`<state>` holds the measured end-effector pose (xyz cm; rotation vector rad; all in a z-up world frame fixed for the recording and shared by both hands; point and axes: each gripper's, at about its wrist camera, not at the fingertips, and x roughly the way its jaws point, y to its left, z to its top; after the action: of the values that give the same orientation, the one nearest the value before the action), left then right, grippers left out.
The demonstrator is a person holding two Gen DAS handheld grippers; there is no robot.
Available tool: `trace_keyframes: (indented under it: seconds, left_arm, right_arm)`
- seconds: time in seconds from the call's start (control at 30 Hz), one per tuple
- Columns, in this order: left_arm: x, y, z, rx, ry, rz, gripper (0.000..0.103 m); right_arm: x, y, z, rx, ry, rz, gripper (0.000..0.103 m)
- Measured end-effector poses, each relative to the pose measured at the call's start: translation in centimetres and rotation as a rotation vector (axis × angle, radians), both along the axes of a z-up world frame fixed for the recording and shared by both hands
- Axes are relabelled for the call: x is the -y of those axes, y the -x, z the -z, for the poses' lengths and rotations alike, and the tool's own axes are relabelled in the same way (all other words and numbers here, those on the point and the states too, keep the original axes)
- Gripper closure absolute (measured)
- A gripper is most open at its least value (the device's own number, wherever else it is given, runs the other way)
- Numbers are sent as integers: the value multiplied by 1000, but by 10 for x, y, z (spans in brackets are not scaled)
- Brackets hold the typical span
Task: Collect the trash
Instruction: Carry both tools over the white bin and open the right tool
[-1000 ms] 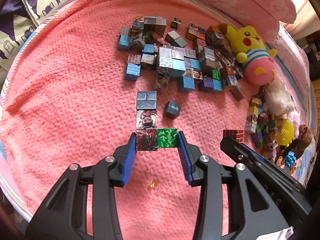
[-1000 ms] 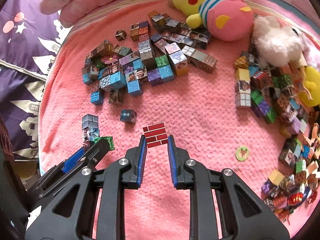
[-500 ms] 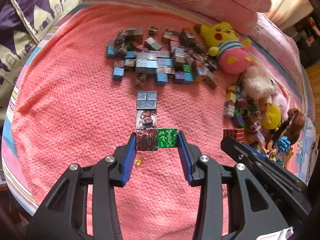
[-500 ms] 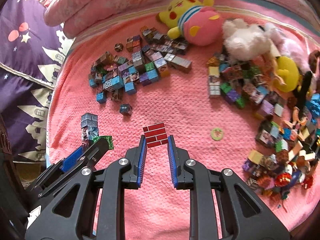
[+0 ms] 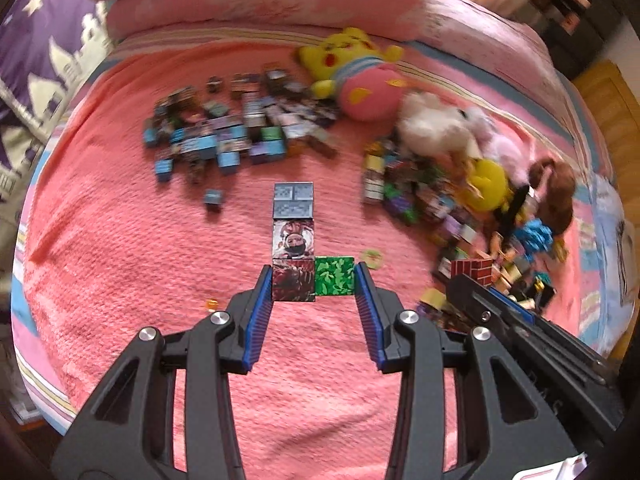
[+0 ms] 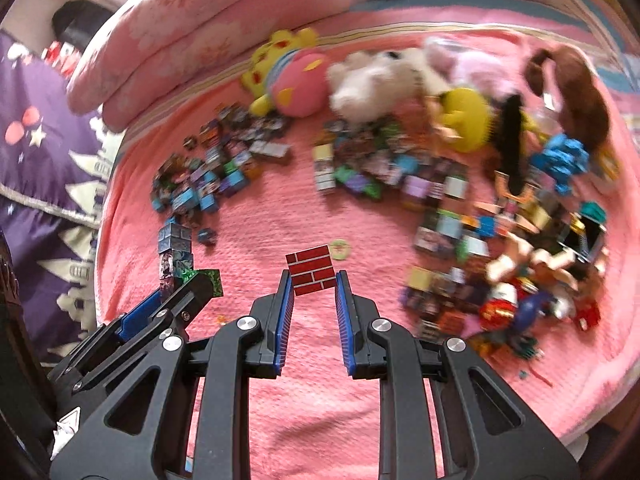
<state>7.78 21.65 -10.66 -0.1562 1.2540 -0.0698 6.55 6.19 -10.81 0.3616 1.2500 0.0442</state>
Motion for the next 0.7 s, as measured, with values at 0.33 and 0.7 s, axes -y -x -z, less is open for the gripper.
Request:
trace_keyframes:
  seconds: [0.33,0.7]
  left_arm:
    - [95,25,-15,24,2,198,64]
    - [219,81,-32,49,11,458,64]
  right_arm:
    - [90,54,-17,18,4,192,84]
    - [200,142,-35,38,7,447,84]
